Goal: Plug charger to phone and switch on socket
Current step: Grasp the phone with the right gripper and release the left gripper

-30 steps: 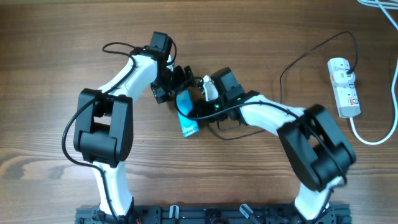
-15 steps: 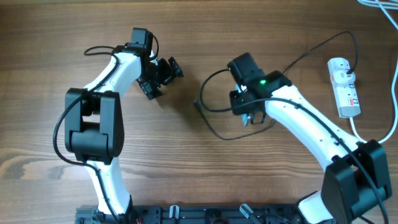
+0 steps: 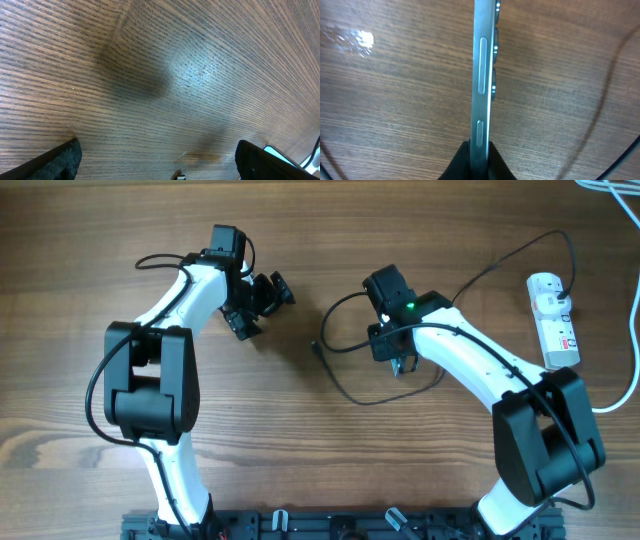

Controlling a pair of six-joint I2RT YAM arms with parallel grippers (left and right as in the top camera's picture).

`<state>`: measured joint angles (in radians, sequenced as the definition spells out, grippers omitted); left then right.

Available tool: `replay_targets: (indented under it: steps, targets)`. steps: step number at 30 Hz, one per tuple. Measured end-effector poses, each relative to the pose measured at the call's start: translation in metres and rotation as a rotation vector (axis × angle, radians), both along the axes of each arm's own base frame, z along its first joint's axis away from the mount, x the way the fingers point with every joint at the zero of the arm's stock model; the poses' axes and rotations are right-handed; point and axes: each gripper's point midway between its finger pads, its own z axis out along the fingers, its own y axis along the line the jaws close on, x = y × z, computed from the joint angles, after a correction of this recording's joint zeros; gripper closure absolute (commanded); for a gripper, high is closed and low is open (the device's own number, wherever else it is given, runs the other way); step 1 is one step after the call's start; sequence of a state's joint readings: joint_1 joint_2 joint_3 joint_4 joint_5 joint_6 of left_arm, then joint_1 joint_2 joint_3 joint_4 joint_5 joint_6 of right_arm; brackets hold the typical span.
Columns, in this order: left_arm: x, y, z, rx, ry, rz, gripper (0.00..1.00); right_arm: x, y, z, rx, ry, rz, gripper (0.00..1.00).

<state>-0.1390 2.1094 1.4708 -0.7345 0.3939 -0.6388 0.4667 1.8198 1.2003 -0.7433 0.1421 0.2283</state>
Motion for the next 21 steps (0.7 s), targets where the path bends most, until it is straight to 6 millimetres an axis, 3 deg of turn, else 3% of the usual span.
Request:
replay_targets:
  steps: [4,10,21]
  targets:
    - [0.000,0.000,0.000,0.000,0.000,0.000,0.00,0.000,0.000,-0.003,0.001,-0.003,0.014,0.60]
    - [0.000,0.000,0.000,0.000,0.000,0.000,0.00,0.016,0.008,0.001,0.030,-0.074,0.016,0.62]
    - [0.000,0.000,0.000,0.000,0.000,0.000,0.00,0.029,0.007,0.006,0.005,-0.135,0.041,0.61]
